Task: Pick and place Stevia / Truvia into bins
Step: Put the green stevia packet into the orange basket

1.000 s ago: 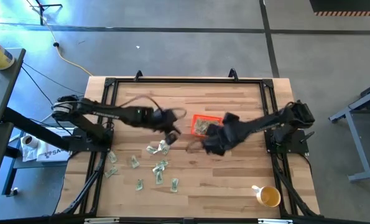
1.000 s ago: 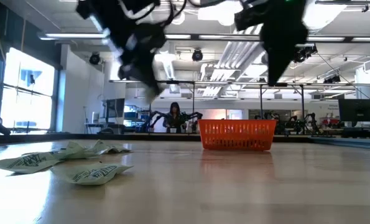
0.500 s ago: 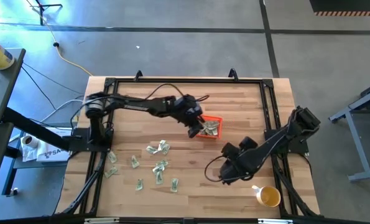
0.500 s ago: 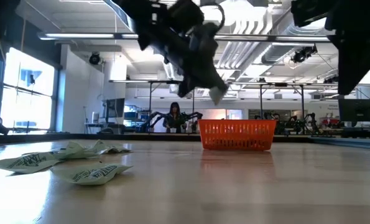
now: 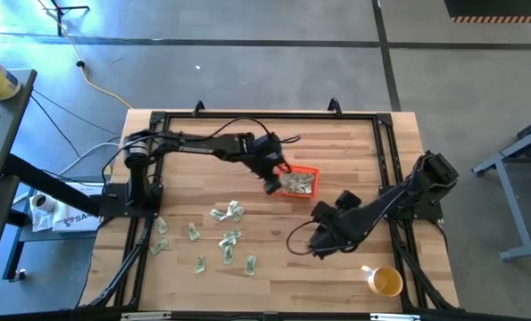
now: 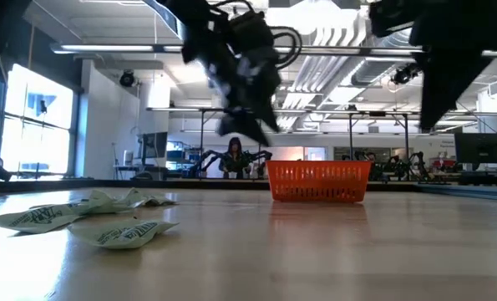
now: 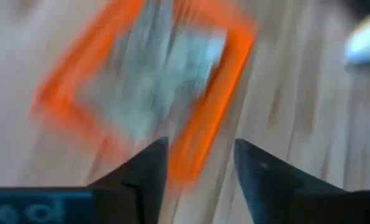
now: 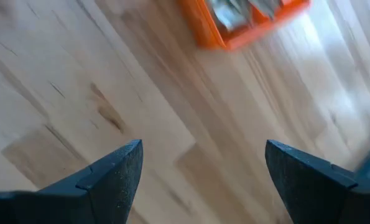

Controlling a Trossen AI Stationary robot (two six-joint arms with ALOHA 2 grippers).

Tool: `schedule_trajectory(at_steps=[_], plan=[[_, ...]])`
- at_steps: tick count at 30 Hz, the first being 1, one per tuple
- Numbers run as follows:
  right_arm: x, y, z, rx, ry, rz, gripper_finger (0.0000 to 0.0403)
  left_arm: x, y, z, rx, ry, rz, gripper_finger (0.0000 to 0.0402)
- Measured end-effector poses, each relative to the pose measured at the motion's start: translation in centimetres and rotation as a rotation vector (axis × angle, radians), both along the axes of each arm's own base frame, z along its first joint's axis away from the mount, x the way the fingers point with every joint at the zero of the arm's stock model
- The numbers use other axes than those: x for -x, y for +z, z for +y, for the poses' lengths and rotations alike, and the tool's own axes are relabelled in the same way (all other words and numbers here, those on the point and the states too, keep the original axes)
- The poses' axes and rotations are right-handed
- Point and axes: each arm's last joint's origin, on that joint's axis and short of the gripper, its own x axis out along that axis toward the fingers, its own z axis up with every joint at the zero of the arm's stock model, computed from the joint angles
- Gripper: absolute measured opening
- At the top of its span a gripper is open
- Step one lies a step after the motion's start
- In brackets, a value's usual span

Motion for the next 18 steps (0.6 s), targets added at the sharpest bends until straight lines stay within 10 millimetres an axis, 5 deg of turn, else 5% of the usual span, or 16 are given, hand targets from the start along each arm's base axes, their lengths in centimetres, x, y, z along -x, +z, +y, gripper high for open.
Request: schedule_trajectory(at_steps=[8,18], plan=[[-4.2,0.0,-2.9,-0.056,0.243,-0.091,0.0327,6.7,2.6,-4.3,-0.32,0.11,0.525,0.0222],[-7.8,0.4,-6.1,-0.145,0.475,-0.218,0.0327,13.9,2.4,-9.5,-0.228,0.341,0.636,0.0177]])
